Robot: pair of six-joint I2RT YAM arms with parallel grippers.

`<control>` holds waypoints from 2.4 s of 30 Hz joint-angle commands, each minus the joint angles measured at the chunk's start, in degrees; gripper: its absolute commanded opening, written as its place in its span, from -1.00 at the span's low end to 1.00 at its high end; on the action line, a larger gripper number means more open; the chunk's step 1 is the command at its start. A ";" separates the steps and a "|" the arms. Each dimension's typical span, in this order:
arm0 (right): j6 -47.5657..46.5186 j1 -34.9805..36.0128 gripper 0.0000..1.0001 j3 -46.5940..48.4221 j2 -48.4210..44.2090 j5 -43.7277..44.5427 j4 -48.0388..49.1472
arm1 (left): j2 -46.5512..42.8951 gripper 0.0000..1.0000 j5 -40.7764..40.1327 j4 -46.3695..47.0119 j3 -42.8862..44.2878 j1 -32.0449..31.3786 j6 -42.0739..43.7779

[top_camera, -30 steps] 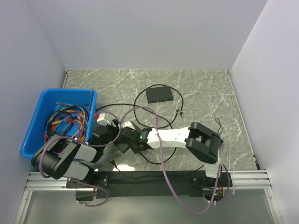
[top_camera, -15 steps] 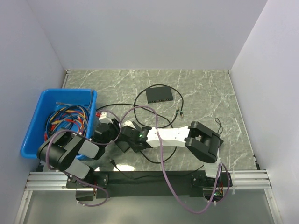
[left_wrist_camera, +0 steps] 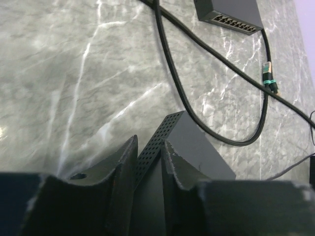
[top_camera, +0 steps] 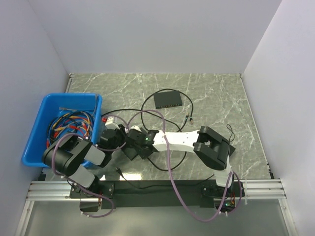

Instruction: Insert the plug into the switch port

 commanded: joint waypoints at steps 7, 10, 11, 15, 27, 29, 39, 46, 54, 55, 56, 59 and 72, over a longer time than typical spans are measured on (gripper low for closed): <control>-1.12 -2.88 -1.00 10.21 0.82 0.31 9.73 | 5.29 -0.75 10.34 -5.84 0.32 -1.71 -1.53; -1.21 -3.50 -1.00 11.80 2.22 0.22 9.38 | 6.34 -0.88 10.69 -5.76 0.76 -1.71 -1.45; -1.30 -3.68 -1.00 11.89 2.49 0.13 9.55 | 6.61 -0.88 10.95 -5.84 0.94 -1.71 -1.45; -1.03 -4.64 -1.00 11.45 3.89 -0.48 10.25 | 8.63 -0.90 11.65 -5.67 1.47 -1.62 -1.62; 0.81 -6.66 -1.00 7.85 7.15 1.89 15.18 | 11.01 -0.95 13.59 -3.47 1.55 -0.04 -2.41; 1.95 -7.63 -1.00 7.76 7.06 1.45 16.14 | 11.18 -0.97 13.33 -3.30 1.38 0.13 -2.76; 7.93 -11.41 -1.00 9.08 8.03 -2.41 15.17 | 17.16 -0.99 18.51 2.86 1.03 3.48 -4.35; 6.79 -11.41 -0.41 5.48 8.03 -6.28 17.98 | 17.69 -0.99 18.77 2.42 1.64 3.56 -4.43; 5.91 -11.41 0.18 -0.06 2.59 -6.02 19.13 | 17.77 -0.99 18.77 2.42 1.82 3.56 -4.44; 5.91 -11.41 0.31 -0.50 1.97 -5.93 18.87 | 17.69 -0.99 18.77 2.33 1.82 3.56 -4.44; 5.91 -11.24 0.33 -1.64 0.48 -6.19 18.96 | 17.25 -0.99 18.69 2.16 1.82 3.56 -4.35; 6.09 -11.32 0.40 -5.40 -3.64 -6.46 20.18 | 14.80 -0.96 17.81 0.75 1.73 3.56 -4.26; 8.55 -12.55 0.43 -14.30 -11.39 -7.16 24.93 | -5.42 -0.20 3.50 -28.22 13.40 3.56 -0.40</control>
